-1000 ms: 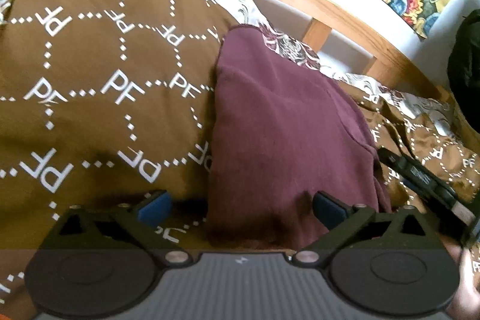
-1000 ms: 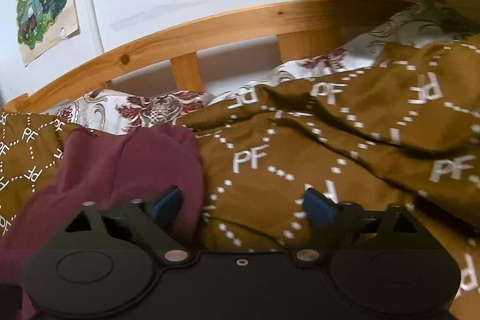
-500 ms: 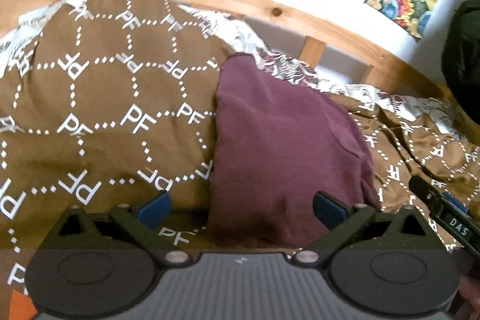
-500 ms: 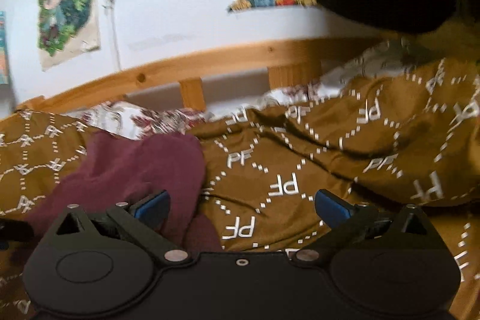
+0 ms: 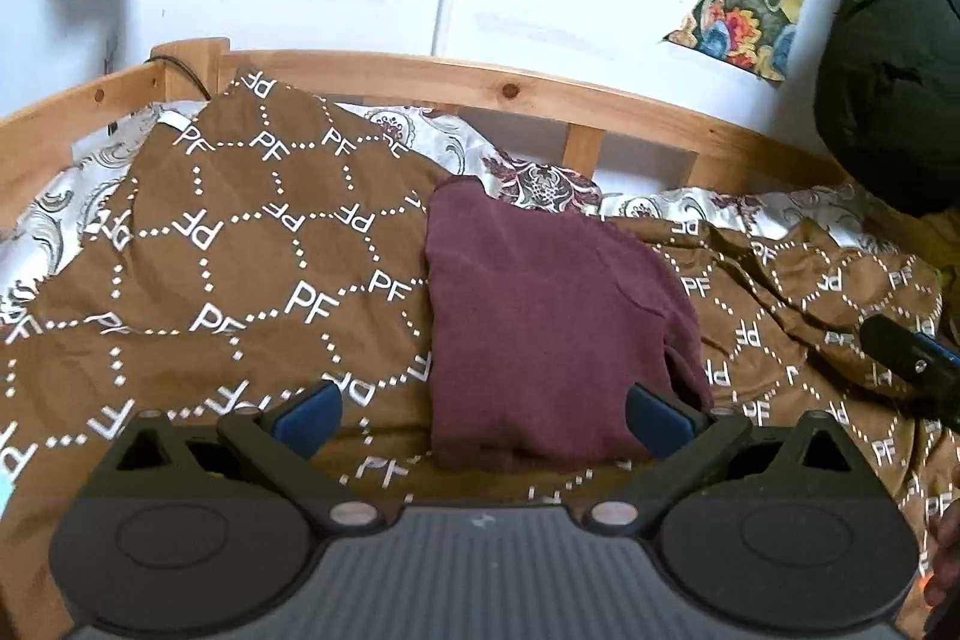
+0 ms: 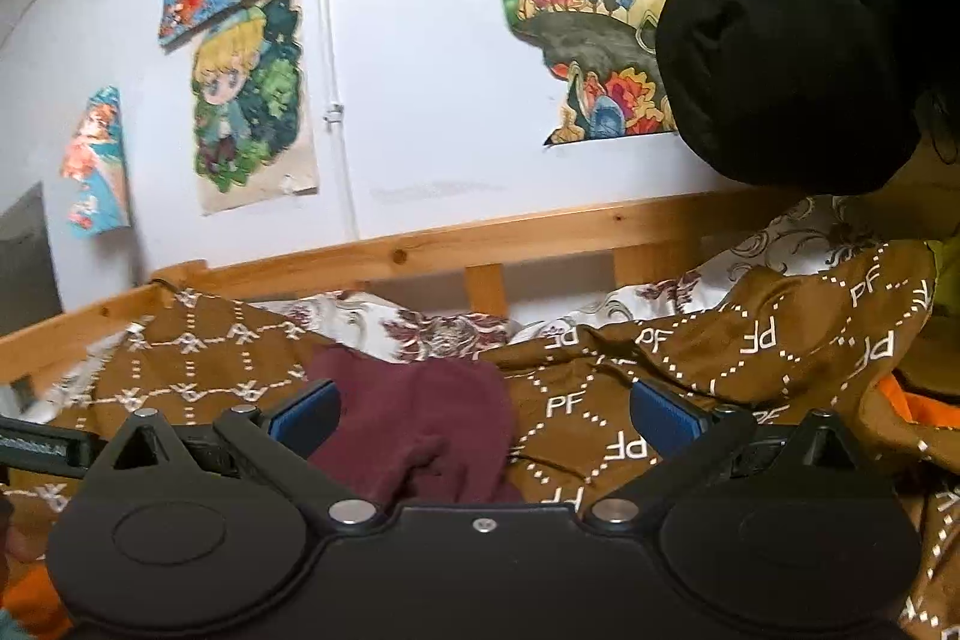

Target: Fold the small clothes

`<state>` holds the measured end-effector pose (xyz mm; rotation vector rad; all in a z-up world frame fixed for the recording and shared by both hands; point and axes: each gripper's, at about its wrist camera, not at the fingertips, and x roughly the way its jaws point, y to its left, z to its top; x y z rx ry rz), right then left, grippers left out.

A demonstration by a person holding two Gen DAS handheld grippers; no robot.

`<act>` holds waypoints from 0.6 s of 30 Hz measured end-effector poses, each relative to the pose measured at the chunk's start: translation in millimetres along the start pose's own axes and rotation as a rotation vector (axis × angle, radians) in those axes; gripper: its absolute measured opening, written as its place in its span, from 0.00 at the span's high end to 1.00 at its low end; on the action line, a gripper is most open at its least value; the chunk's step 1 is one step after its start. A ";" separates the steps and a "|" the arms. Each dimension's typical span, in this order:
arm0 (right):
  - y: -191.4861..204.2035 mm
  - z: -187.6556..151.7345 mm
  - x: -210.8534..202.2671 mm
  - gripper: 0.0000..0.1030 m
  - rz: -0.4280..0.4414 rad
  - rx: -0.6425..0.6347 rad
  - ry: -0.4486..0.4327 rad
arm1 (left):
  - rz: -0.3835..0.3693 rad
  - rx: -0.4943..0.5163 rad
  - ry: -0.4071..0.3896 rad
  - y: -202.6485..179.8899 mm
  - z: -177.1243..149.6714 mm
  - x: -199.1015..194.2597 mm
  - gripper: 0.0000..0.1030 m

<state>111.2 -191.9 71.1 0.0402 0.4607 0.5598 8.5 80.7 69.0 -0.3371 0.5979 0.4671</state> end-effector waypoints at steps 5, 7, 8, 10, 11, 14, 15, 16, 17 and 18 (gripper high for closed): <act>-0.9 -6.9 -28.8 0.01 0.035 0.052 0.043 | 0.001 0.036 0.031 5.2 -19.7 -13.6 0.01; -0.4 -11.1 -38.6 0.01 0.041 0.051 0.056 | 0.011 0.050 0.040 7.1 -26.2 -17.9 0.01; 0.6 -13.2 -43.8 0.01 0.042 0.045 0.059 | 0.011 0.055 0.041 8.4 -28.6 -20.1 0.01; 2.6 -16.5 -52.3 0.01 0.039 0.029 0.058 | 0.009 0.061 0.038 10.6 -32.9 -24.6 0.01; 3.9 -18.4 -56.4 0.01 0.035 0.023 0.059 | 0.007 0.062 0.037 11.2 -34.9 -26.1 0.01; 5.9 -25.1 -65.7 0.01 0.032 0.004 0.067 | 0.004 0.074 0.042 11.0 -41.0 -27.9 0.01; 5.8 -27.2 -66.7 0.01 0.030 -0.002 0.073 | 0.004 0.078 0.045 10.7 -42.0 -27.3 0.01; 6.4 -29.5 -67.7 0.01 0.027 -0.009 0.079 | 0.004 0.081 0.049 10.4 -43.1 -27.1 0.01; 7.1 -31.3 -67.8 0.01 0.022 -0.016 0.085 | 0.003 0.083 0.051 10.0 -43.6 -26.5 0.01; 8.0 -32.7 -67.2 0.01 0.019 -0.023 0.092 | 0.003 0.082 0.051 10.3 -44.1 -25.9 0.01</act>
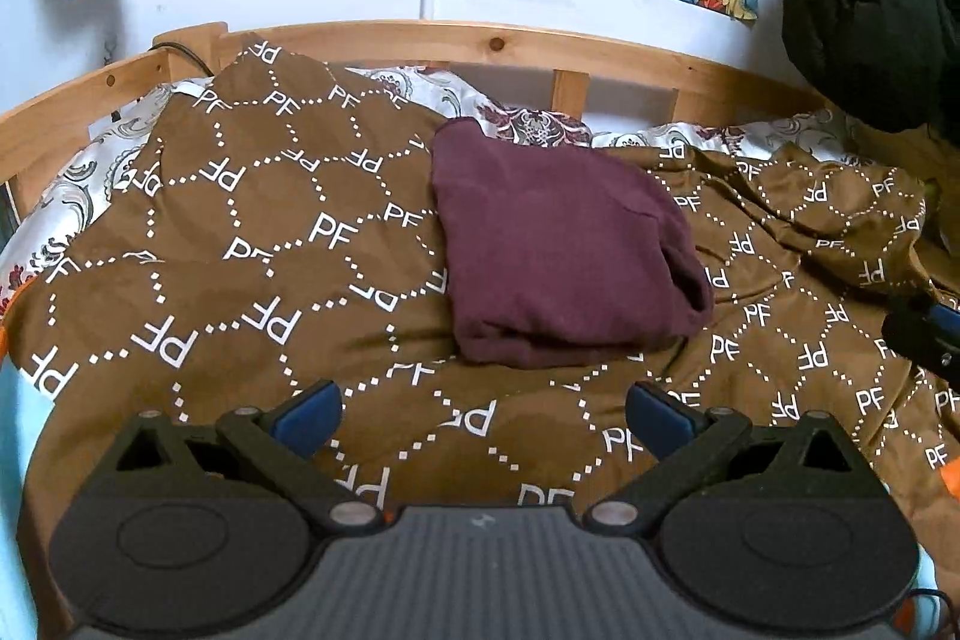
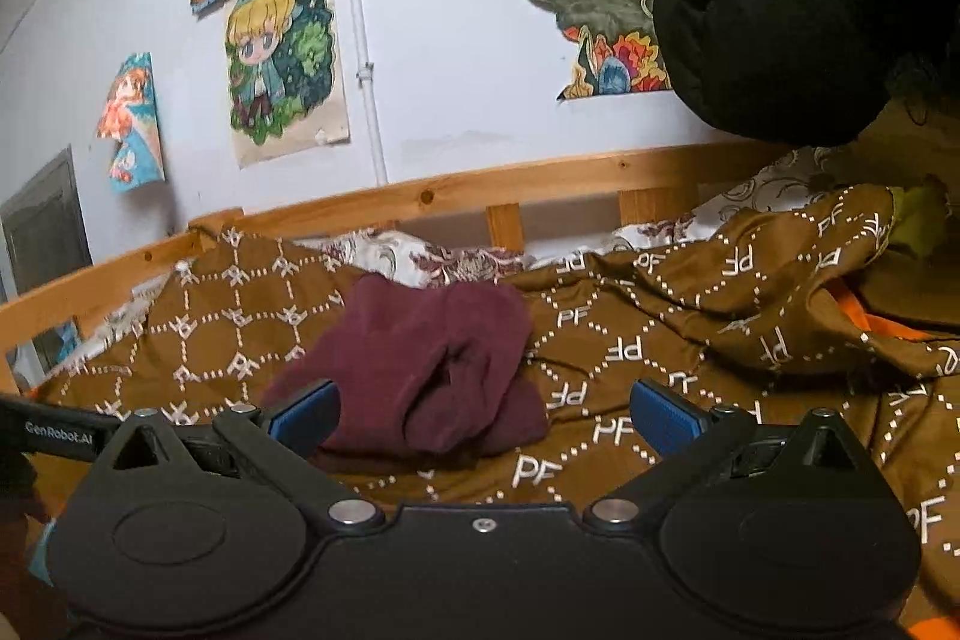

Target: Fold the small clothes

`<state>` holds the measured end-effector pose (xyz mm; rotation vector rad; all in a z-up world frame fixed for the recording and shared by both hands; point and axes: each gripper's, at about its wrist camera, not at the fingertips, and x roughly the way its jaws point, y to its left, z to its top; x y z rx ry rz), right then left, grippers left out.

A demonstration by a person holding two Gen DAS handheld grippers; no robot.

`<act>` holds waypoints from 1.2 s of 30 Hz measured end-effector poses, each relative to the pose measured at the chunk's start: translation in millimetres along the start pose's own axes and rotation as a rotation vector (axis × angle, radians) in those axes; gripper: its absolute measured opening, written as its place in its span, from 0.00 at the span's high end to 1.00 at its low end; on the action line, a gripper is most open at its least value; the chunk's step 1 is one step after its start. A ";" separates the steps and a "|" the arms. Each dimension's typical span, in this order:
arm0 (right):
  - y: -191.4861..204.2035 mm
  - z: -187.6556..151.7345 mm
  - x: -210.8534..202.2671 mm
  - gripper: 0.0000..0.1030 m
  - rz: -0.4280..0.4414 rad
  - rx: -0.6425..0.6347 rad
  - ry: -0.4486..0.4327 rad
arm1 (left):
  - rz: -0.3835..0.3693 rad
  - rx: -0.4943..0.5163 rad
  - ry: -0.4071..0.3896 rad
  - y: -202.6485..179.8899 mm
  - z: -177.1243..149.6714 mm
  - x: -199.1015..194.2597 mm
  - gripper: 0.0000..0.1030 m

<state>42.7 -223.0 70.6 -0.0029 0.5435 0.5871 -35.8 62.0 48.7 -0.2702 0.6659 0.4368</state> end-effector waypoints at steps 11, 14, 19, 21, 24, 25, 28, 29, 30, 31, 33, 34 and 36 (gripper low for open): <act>6.1 -7.4 2.7 0.01 0.004 -0.047 0.014 | 0.005 -0.015 0.014 3.0 -1.1 4.7 0.01; 5.2 -6.9 2.9 0.01 0.002 -0.044 0.015 | 0.004 -0.016 0.014 3.1 -0.6 4.8 0.01; 4.2 -6.6 3.8 0.01 -0.003 -0.039 0.018 | 0.005 -0.016 0.014 2.9 -0.8 4.5 0.01; 3.7 -6.6 3.5 0.01 -0.004 -0.037 0.017 | 0.005 -0.016 0.014 3.3 -1.0 4.6 0.01; 3.9 -6.3 3.6 0.01 -0.007 -0.035 0.018 | 0.005 -0.015 0.014 3.4 -0.8 4.6 0.01; 3.6 -6.4 3.8 0.01 -0.008 -0.035 0.019 | 0.005 -0.015 0.014 3.3 -0.8 4.6 0.01; 3.4 -6.6 4.1 0.01 -0.009 -0.034 0.021 | 0.004 -0.016 0.015 3.4 -0.8 4.7 0.01; 3.4 -6.6 4.1 0.01 -0.009 -0.034 0.020 | 0.004 -0.016 0.015 3.4 -0.7 4.6 0.01; 3.4 -6.6 4.2 0.01 -0.009 -0.033 0.020 | 0.004 -0.016 0.014 3.6 -0.8 4.6 0.01; 3.3 -6.5 4.1 0.01 -0.009 -0.034 0.021 | 0.004 -0.015 0.014 3.4 -0.7 4.6 0.01; 3.2 -6.6 4.0 0.01 -0.009 -0.034 0.021 | 0.005 -0.015 0.014 3.4 -0.8 4.6 0.01; 3.2 -6.6 4.0 0.01 -0.008 -0.034 0.021 | 0.005 -0.015 0.014 3.0 -0.9 4.4 0.01; 2.7 -6.5 4.4 0.01 -0.009 -0.033 0.022 | 0.005 -0.015 0.014 3.1 -0.8 4.5 0.01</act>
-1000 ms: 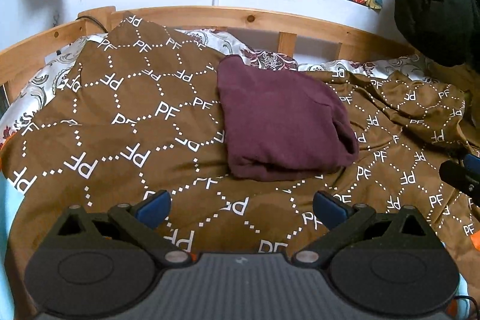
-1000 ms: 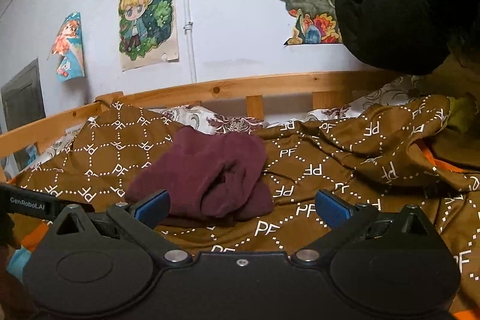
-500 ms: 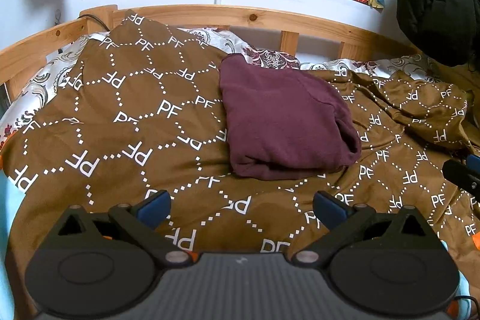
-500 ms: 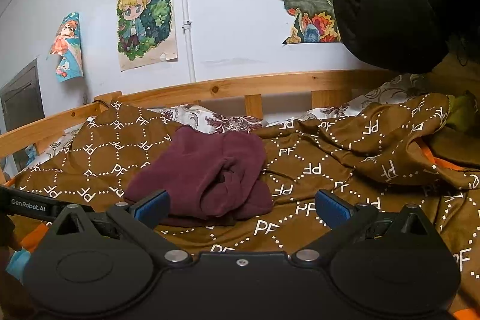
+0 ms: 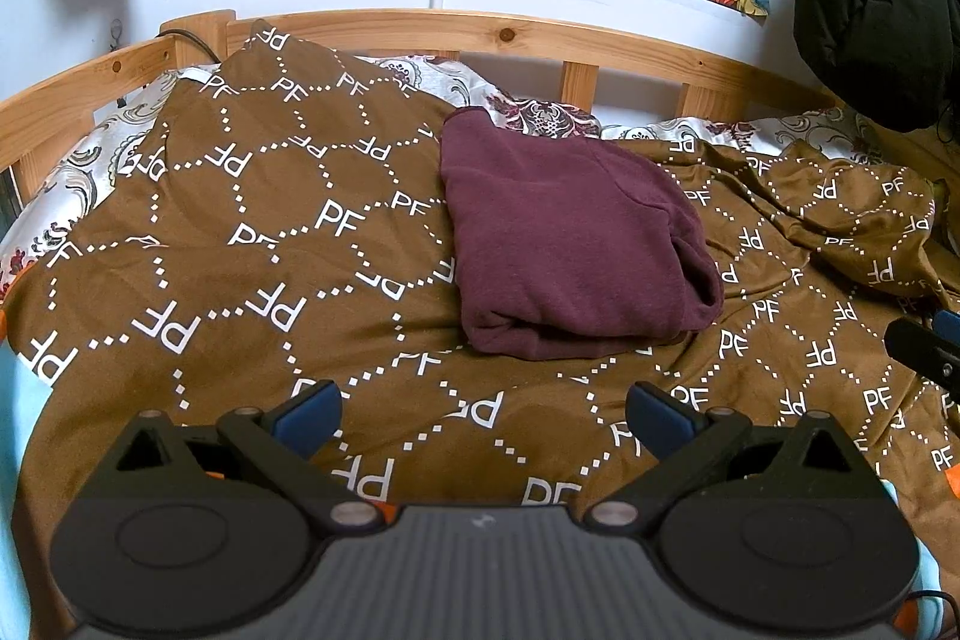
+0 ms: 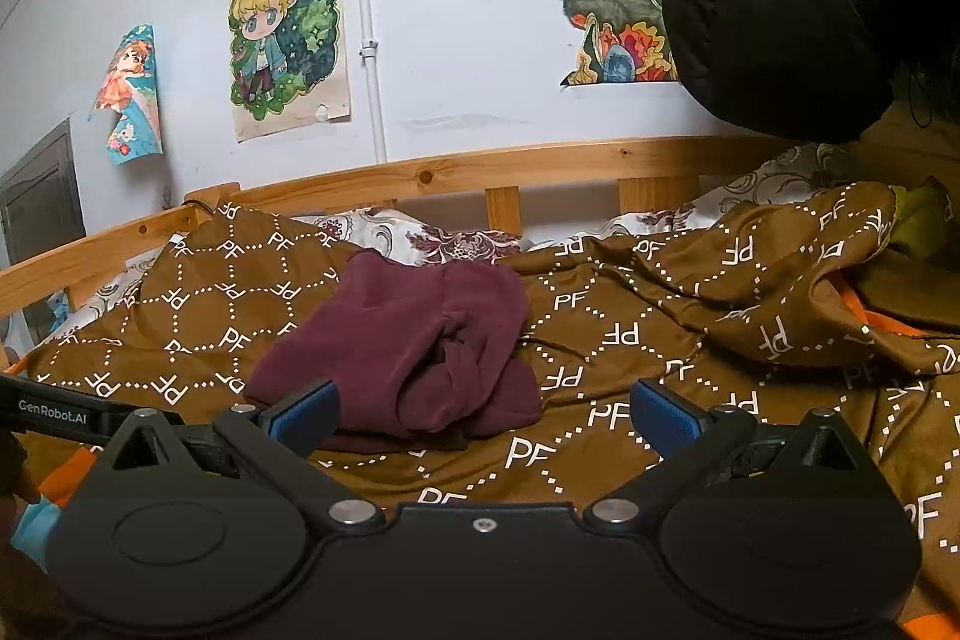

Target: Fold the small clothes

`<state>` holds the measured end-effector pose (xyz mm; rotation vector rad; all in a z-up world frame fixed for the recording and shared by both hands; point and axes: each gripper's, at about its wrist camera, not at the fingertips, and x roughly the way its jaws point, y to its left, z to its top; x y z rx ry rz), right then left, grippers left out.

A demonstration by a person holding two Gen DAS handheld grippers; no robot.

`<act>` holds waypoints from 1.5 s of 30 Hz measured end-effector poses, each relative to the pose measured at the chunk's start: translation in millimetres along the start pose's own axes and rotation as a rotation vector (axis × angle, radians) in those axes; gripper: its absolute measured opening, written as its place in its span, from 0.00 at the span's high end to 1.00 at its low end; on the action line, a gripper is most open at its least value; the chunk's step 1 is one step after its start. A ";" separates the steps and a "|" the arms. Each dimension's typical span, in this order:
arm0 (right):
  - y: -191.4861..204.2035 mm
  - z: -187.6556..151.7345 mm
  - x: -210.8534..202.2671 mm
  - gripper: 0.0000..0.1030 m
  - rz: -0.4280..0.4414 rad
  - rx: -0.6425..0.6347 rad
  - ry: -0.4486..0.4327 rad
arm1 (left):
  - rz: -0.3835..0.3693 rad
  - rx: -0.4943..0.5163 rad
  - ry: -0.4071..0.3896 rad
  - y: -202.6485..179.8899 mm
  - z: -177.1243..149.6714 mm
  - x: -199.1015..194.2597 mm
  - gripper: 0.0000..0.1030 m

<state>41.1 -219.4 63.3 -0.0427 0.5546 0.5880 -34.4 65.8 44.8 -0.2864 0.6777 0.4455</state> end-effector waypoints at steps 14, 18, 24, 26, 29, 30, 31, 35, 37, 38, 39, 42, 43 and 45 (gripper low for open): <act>-2.1 -0.6 2.1 0.01 -0.011 0.017 0.004 | 0.008 0.004 0.007 1.8 -1.6 0.8 0.01; -2.1 -0.2 0.7 0.01 -0.013 0.019 -0.004 | 0.014 0.006 0.011 1.0 -1.7 1.5 0.01; -2.7 0.2 0.8 0.01 -0.018 0.027 -0.004 | 0.016 0.006 0.013 0.9 -1.8 1.4 0.01; -2.6 0.2 0.6 0.01 -0.018 0.026 -0.005 | 0.016 0.006 0.013 0.8 -1.7 1.3 0.01; -2.7 0.2 0.7 0.01 -0.018 0.027 -0.004 | 0.016 0.007 0.014 1.1 -1.8 1.3 0.01; -2.8 0.2 0.6 0.01 -0.018 0.026 -0.004 | 0.016 0.006 0.013 0.6 -1.7 1.3 0.01; -2.8 0.3 0.6 0.01 -0.018 0.027 -0.004 | 0.017 0.007 0.014 0.8 -1.9 1.3 0.01; -2.9 0.2 0.7 0.01 -0.018 0.027 -0.004 | 0.017 0.006 0.014 0.4 -2.1 1.3 0.01; -3.0 0.2 0.8 0.01 -0.017 0.027 -0.004 | 0.018 0.005 0.013 0.1 -2.2 1.3 0.01; -2.9 0.2 0.8 0.01 -0.018 0.027 -0.004 | 0.018 0.005 0.013 0.2 -2.3 1.4 0.01; -2.9 0.2 0.8 0.01 -0.017 0.027 -0.004 | 0.018 0.005 0.014 0.5 -2.4 1.4 0.01; -2.8 0.2 0.9 0.01 -0.018 0.027 -0.004 | 0.018 0.006 0.014 0.1 -2.3 1.4 0.01; -2.8 0.2 0.9 0.01 -0.018 0.027 -0.004 | 0.019 0.006 0.014 -0.3 -2.2 1.4 0.01; -2.7 0.2 0.9 0.01 -0.018 0.027 -0.004 | 0.017 0.009 0.015 0.3 -2.6 1.9 0.01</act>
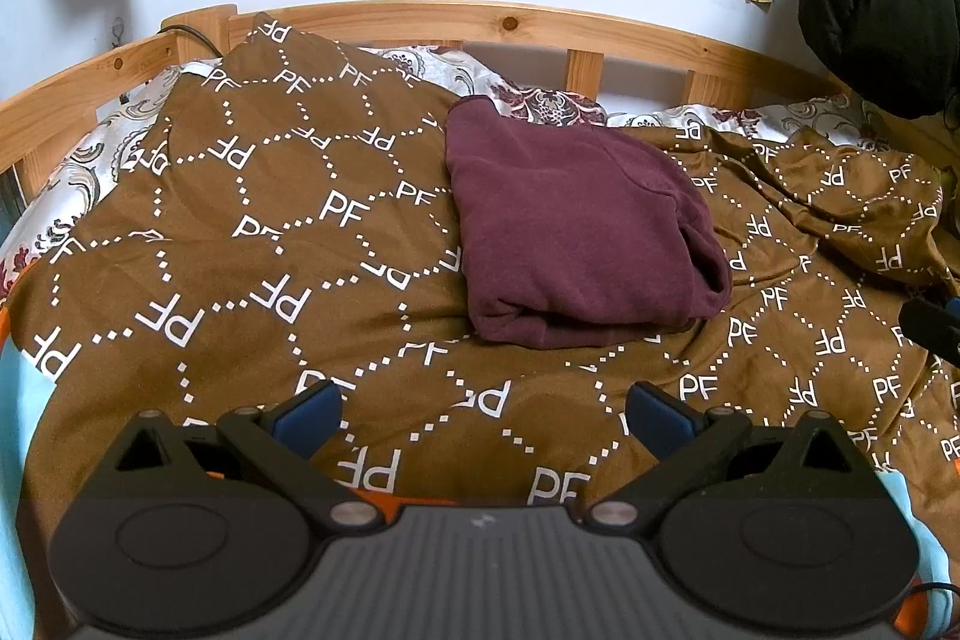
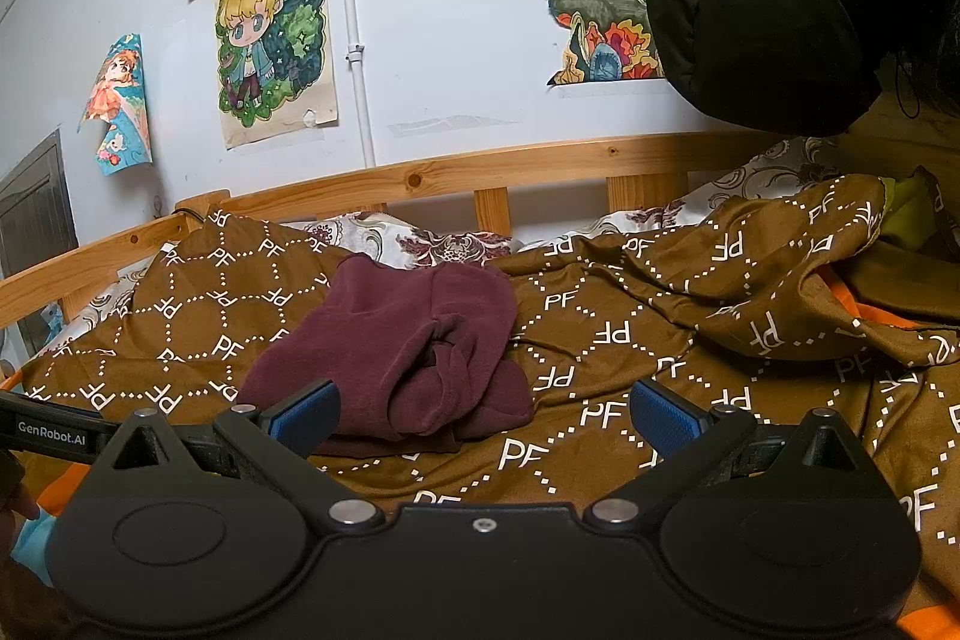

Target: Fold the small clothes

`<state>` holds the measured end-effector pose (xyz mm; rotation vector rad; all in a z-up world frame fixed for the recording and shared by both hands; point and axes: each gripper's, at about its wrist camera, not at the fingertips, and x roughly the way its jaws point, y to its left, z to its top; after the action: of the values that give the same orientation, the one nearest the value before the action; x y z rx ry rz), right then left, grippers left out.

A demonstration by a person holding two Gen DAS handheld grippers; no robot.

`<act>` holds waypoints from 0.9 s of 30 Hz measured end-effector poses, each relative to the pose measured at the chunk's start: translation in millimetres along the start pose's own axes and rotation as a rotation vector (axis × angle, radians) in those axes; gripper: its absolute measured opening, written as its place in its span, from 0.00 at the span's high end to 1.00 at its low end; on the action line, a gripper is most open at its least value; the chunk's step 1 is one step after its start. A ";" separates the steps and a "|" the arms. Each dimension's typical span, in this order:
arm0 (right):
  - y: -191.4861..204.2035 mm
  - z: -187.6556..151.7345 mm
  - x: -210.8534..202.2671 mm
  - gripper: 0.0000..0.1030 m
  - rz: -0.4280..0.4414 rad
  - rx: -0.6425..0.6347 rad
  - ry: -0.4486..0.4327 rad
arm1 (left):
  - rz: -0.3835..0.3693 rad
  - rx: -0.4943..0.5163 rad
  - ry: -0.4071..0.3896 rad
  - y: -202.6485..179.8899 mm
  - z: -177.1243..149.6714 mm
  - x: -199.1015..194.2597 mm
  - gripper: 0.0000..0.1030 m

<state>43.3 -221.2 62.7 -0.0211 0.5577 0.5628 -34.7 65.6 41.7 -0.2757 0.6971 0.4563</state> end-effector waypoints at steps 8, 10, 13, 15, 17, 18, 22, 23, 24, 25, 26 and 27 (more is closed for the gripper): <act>0.1 0.0 -0.1 0.01 0.000 0.000 0.000 | -0.002 0.009 0.002 1.3 -1.0 1.3 0.01; 0.0 0.0 0.0 0.01 0.000 0.000 0.000 | -0.003 0.009 0.002 1.0 -0.6 1.4 0.01; 0.0 0.1 0.0 0.01 0.000 0.000 0.000 | -0.002 0.009 0.002 0.8 -0.6 1.3 0.01; 0.0 0.1 0.0 0.01 0.000 0.000 0.000 | -0.003 0.011 0.003 0.9 -0.6 1.4 0.01; -0.1 0.2 0.0 0.01 0.000 0.000 0.001 | -0.003 0.014 0.004 1.6 -1.5 1.2 0.01; 0.0 0.2 0.1 0.01 0.000 0.000 0.000 | -0.003 0.015 0.004 0.8 -1.2 1.8 0.01; 0.0 0.4 0.1 0.01 0.000 0.000 0.000 | -0.003 0.017 0.007 0.9 -1.8 1.7 0.01; -0.1 0.4 0.1 0.01 0.000 0.000 0.001 | -0.003 0.016 0.007 0.9 -1.8 1.6 0.01; -0.1 0.4 0.1 0.01 0.000 0.000 0.001 | -0.003 0.017 0.007 0.9 -1.7 1.7 0.01; 0.0 0.5 0.1 0.01 0.000 0.000 0.001 | -0.003 0.017 0.007 0.8 -1.7 1.7 0.01; 0.0 0.5 0.1 0.01 0.000 0.000 0.001 | -0.002 0.017 0.007 0.6 -1.9 1.5 0.01; 0.0 0.5 0.0 0.01 0.000 0.000 0.001 | -0.002 0.016 0.007 0.4 -1.9 1.4 0.01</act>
<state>43.5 -221.1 63.1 -0.0219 0.5585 0.5627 -34.9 65.6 39.3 -0.2625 0.7070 0.4481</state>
